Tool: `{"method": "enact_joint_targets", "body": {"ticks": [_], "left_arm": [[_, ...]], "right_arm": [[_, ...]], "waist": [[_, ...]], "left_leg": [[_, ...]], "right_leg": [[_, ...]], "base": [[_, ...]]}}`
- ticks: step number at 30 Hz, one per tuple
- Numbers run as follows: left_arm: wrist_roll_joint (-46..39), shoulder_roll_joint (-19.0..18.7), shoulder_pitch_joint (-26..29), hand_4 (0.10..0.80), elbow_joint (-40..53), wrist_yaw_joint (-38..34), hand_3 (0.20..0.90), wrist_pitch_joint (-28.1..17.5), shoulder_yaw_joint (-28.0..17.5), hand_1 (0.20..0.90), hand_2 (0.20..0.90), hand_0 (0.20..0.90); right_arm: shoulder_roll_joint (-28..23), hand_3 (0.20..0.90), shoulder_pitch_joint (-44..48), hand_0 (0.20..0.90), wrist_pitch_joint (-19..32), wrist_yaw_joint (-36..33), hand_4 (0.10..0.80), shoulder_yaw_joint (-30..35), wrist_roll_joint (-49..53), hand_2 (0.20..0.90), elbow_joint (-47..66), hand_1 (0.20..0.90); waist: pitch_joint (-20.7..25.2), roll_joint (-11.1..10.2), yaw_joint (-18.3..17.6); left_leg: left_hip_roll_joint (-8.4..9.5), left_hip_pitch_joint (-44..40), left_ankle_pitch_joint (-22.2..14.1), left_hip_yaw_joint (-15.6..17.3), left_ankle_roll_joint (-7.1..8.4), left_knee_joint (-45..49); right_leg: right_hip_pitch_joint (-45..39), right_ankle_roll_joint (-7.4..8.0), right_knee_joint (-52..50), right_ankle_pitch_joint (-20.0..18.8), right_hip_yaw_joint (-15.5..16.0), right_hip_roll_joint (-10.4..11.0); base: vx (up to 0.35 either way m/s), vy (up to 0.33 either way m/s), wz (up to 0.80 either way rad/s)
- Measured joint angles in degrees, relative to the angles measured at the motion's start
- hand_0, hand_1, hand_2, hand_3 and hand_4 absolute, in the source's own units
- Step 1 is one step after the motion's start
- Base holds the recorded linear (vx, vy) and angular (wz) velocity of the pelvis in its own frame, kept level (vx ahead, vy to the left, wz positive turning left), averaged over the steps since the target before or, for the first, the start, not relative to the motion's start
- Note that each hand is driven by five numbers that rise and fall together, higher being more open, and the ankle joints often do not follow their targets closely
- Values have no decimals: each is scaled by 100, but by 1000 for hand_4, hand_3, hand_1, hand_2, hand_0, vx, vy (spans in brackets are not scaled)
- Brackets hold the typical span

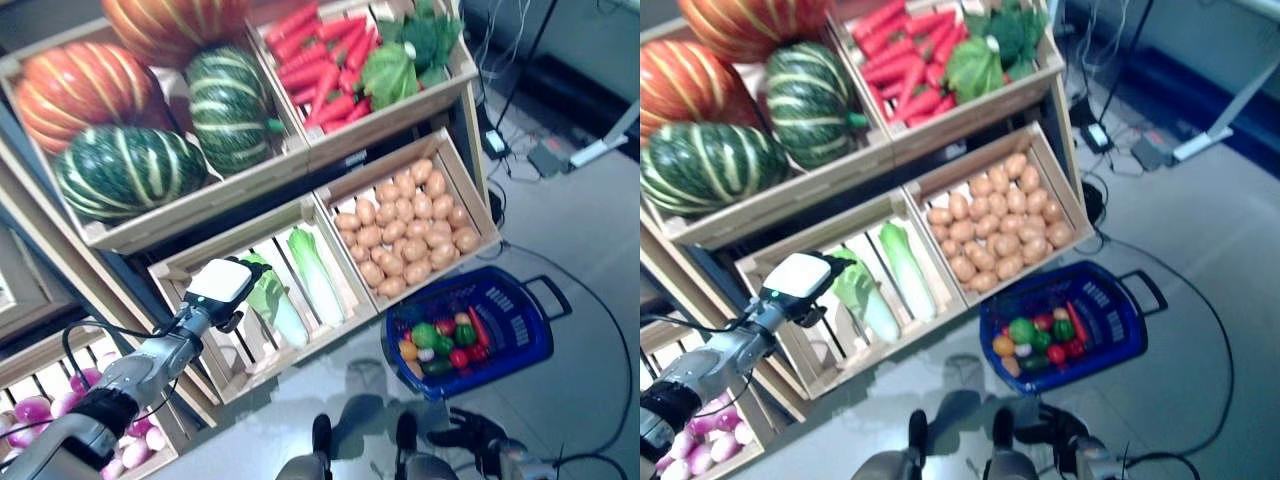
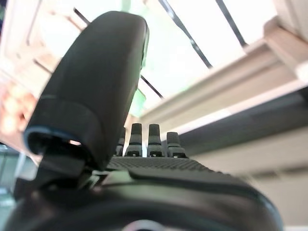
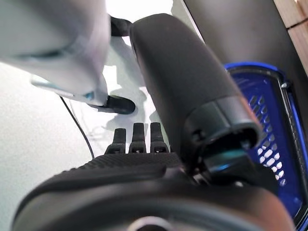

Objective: Put vegetables into the basket

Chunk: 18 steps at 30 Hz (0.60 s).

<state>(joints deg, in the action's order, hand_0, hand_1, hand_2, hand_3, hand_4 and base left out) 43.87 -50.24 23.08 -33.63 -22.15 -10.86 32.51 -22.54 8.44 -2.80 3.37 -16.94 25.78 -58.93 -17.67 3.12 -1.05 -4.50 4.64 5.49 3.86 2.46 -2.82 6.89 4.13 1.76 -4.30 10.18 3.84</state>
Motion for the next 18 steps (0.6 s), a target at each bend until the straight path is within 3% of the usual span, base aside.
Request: {"method": "enact_joint_targets", "body": {"ticks": [7, 18], "left_arm": [[33, -2, 1162, 800, -732, -349, 900, 65, 376, 900, 900, 900], [35, 15, 2459, 800, -1497, -751, 900, 514, 775, 900, 900, 900]], "right_arm": [[-164, 900, 561, 900, 125, 2, 800, -146, 190, 900, 63, 900], [-178, 900, 1208, 900, 334, -2, 800, -379, 692, 900, 214, 900]], "waist": [[-828, -126, -99], [-1124, -216, -152]], "left_leg": [[-89, 533, 71, 117, 98, 147], [-152, 1199, 70, 134, 117, 402]], "right_leg": [[595, -131, -154, -122, -108, -103], [1289, -237, -421, -162, -164, -147]], "base": [[-144, -17, -11], [-87, 8, -4]]}}
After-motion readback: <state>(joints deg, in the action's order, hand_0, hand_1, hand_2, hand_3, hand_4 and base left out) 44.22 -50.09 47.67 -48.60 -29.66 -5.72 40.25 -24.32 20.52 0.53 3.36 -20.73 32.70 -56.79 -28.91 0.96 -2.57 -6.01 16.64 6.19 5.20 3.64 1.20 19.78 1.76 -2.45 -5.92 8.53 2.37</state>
